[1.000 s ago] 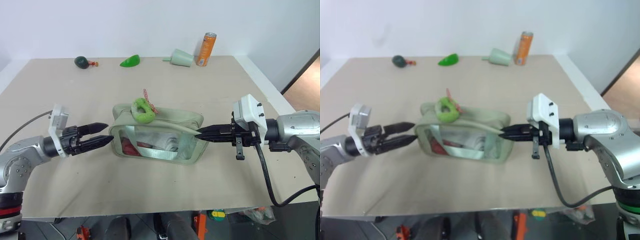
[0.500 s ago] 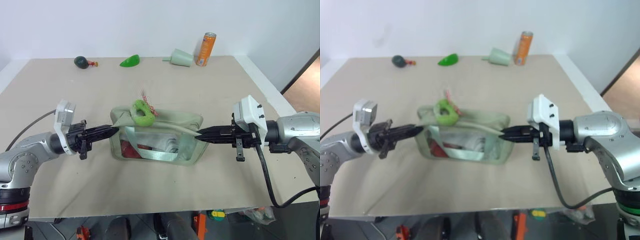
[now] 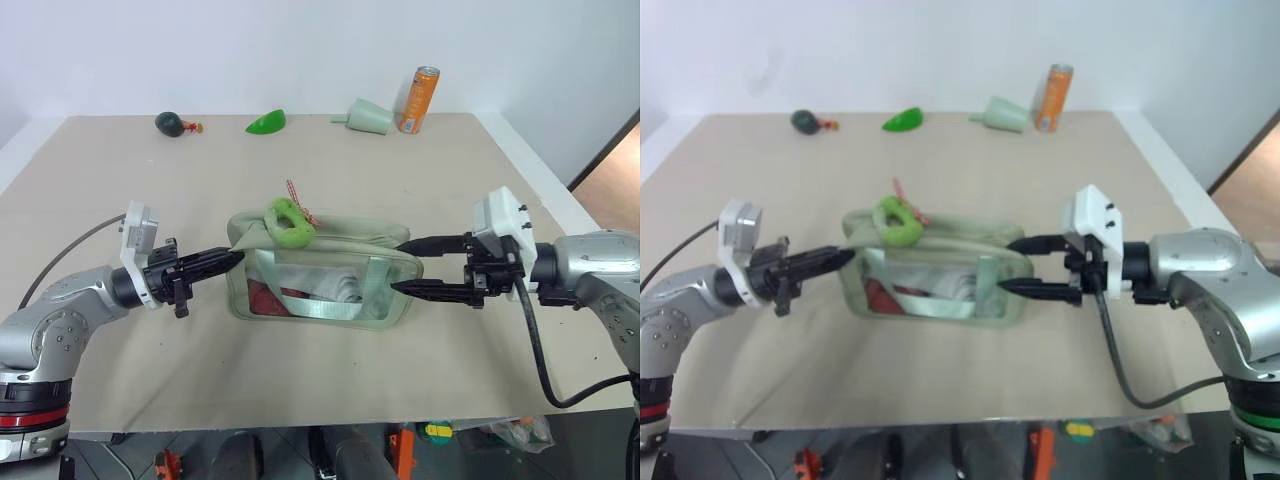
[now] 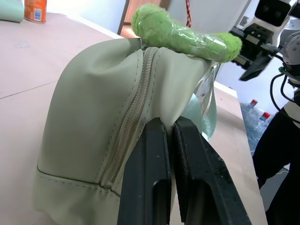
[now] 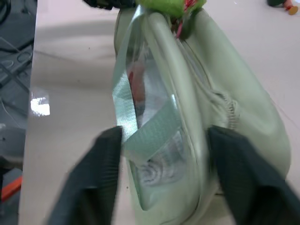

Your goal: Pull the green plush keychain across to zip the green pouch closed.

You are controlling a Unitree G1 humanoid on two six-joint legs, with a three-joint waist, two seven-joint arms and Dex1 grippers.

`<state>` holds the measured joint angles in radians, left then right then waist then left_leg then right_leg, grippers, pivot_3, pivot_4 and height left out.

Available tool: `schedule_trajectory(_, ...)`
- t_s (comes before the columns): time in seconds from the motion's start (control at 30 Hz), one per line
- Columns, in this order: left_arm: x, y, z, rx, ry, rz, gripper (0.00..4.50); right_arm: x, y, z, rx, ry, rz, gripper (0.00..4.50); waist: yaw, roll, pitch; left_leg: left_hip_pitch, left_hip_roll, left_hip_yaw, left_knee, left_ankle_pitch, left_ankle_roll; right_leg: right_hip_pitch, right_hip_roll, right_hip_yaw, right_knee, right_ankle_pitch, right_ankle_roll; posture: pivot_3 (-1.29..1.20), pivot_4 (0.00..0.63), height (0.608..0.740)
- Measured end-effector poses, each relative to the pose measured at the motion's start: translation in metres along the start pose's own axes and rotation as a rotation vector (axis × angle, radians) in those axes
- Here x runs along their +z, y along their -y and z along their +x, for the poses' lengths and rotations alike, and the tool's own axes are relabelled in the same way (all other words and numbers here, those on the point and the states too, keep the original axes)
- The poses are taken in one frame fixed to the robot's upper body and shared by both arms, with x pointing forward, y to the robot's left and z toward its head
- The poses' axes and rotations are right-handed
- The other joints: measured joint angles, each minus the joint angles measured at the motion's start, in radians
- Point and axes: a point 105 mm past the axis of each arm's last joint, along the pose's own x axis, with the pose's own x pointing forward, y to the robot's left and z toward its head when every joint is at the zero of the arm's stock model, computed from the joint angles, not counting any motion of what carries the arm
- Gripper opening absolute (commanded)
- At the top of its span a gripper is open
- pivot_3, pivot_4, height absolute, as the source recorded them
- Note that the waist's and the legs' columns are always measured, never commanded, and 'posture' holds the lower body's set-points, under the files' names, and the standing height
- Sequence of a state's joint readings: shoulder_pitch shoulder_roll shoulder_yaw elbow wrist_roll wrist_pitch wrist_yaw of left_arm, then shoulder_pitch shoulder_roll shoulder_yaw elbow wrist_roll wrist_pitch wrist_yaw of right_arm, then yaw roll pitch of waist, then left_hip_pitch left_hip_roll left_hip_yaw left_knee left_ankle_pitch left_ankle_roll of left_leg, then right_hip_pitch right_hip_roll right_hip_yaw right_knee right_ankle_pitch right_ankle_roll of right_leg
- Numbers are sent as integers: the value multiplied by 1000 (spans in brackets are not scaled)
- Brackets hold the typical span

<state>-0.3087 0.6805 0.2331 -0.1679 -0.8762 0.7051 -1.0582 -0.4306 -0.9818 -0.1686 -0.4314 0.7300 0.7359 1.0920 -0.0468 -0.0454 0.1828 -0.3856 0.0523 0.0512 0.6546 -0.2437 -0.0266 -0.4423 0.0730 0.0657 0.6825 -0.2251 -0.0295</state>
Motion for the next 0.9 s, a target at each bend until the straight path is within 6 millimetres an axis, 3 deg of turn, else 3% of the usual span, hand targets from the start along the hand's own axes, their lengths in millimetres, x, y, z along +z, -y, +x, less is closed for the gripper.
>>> schedule_trajectory(0.2, -1, 1, 0, -1, 0, -5, 0, 54, 4, -17, -17, 178, -74, 3663, 0, 0, 0, 0, -3, 0, 0, 0, 0, 0, -2, 2, 0, 0, 1, 0, 150, 740)
schedule_trajectory(0.3, -1, 1, 1, 1, 1, -5, 0, 74, 12, -14, -46, 255, -135, 3663, -1, 0, 0, 0, -3, 0, 0, 0, 0, 0, -3, 2, 0, 0, 1, 0, 150, 740)
schedule_trajectory(0.6, -1, 3, 3, -7, 1, -2, 0, 53, 38, 44, -99, 27, -493, 3663, 0, 0, 0, -2, -4, 0, 0, 0, 0, -1, -5, 2, -1, 0, 1, 0, 150, 740)
schedule_trajectory(0.9, -3, 8, 1, 8, 10, -7, 0, 62, 27, 66, 26, 52, -661, 3663, 0, 0, 0, -2, -5, -1, 0, 0, 1, -1, -6, 2, -1, -1, 2, 0, 150, 740)
